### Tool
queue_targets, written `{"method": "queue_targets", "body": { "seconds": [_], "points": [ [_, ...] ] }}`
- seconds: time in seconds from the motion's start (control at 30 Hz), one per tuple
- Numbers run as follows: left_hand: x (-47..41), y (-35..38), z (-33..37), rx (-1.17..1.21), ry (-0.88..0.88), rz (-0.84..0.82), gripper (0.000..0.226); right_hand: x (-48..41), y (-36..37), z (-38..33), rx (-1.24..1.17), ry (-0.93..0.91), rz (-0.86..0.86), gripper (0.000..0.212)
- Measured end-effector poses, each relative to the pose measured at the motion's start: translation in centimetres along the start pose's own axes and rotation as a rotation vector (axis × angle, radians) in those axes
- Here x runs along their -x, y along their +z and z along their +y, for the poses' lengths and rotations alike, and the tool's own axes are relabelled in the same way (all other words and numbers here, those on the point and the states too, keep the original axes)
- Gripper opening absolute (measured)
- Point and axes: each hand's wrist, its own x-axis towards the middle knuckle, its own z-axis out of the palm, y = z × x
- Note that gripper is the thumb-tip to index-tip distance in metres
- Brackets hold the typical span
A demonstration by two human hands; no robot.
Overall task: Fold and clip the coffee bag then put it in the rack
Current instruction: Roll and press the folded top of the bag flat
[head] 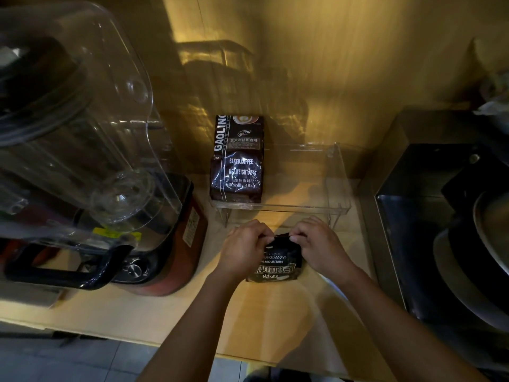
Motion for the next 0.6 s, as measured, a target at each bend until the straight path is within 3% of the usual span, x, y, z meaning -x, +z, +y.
{"method": "queue_targets", "body": {
  "seconds": [0.2, 0.4, 0.6],
  "points": [
    [0.4, -0.5, -1.0, 0.042, -0.065, 0.066, 0.007, 0.4, -0.4, 0.1, 0.06, -0.104, 0.165, 0.014],
    [1.1, -0.4, -1.6, 0.062, -0.058, 0.132, 0.011, 0.4, -0.5, 1.0, 0.089, -0.122, 0.122, 0.018],
    [1.6, 0.1, -2.1, -0.002, -0.108, 0.3, 0.014, 0.4, -0.7, 1.1, 0.11, -0.145, 0.106, 0.02]
  ]
}}
